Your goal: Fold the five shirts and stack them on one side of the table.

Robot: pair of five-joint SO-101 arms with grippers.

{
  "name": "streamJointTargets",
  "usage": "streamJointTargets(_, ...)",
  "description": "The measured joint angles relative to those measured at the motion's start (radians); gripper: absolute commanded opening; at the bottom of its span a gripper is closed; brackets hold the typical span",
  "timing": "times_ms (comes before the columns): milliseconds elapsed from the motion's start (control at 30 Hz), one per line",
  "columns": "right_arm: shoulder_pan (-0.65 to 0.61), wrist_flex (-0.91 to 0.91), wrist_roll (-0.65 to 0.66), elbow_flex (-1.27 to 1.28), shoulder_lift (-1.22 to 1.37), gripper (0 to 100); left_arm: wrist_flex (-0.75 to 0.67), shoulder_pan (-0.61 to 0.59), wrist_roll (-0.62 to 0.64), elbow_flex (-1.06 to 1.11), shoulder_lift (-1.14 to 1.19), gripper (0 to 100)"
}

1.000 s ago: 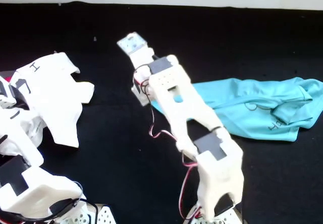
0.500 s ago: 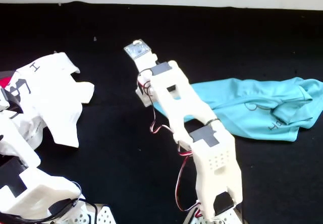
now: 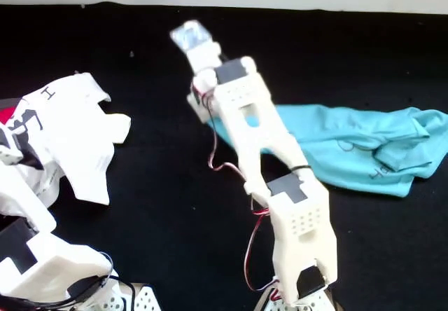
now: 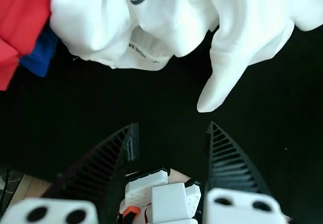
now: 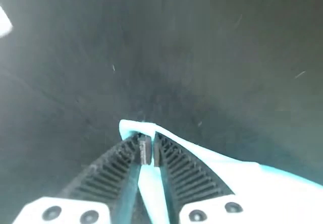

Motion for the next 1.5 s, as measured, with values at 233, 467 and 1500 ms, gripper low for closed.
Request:
streamJointTargets(233, 0.000, 0.206, 0.003, -0.532, -0.015, 0.6, 0.000, 0.026, 0.002, 0.120, 0.000, 22)
streamJointTargets(467, 0.000, 0.178, 0.003, -0.891, -0.031, 0.6, 0.000, 0.089, 0.002, 0.164, 0.000, 22)
streamJointTargets(1500, 0.331, 0.141, 0.183, -0.095, -0.351, 0.6, -0.046, 0.672, 0.002, 0.190, 0.000, 22)
